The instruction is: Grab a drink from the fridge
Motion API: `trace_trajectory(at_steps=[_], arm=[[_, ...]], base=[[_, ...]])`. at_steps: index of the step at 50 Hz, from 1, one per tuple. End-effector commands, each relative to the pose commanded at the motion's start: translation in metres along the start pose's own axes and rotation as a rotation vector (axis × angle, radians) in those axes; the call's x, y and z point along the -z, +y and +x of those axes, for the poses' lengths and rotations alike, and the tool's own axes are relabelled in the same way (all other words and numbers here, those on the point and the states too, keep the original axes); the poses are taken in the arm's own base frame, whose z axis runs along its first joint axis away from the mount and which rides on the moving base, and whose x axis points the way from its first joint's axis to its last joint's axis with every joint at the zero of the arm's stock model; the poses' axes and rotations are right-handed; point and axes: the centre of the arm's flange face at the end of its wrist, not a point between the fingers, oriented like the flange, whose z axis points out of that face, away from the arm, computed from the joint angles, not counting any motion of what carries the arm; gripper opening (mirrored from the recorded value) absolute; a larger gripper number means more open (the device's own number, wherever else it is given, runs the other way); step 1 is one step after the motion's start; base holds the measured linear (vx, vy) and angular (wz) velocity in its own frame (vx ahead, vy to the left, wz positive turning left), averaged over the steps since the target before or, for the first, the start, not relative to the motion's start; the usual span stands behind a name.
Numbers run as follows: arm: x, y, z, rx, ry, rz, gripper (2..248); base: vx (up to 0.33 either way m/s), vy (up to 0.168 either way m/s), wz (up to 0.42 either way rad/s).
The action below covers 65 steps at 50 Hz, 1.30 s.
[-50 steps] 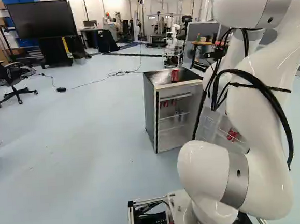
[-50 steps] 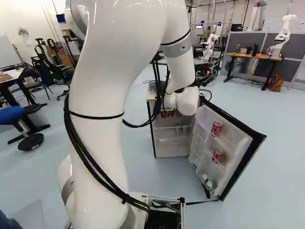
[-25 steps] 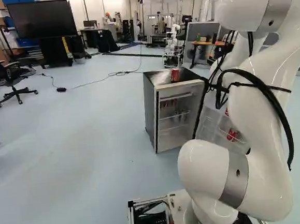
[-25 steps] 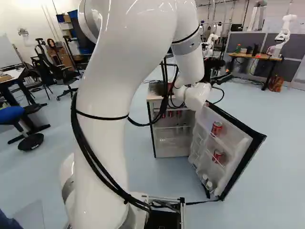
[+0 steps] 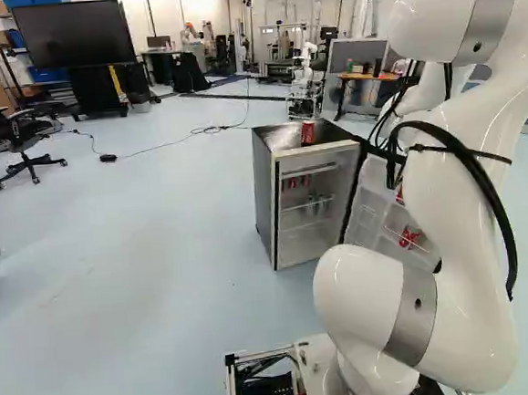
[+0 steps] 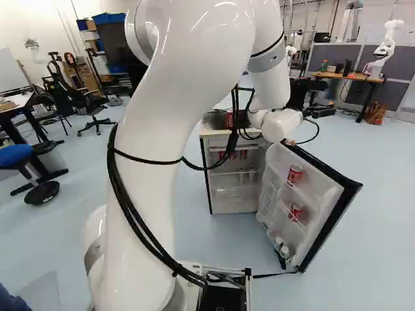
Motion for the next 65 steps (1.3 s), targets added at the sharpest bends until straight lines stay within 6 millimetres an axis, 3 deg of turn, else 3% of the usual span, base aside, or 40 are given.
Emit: trace_trajectory(at_steps=[19, 48, 65], arm=[[-0.023, 0.025, 0.000, -0.071, -0.142, -0.103, 247], [-0.017, 0.026, 0.007, -0.090, -0.392, -0.095, 247], [-0.024, 0.037, 0.011, -0.084, -0.529, -0.093, 247]], base=[[0.000, 0.000, 0.000], [0.000, 0.000, 0.000], [0.000, 0.000, 0.000]])
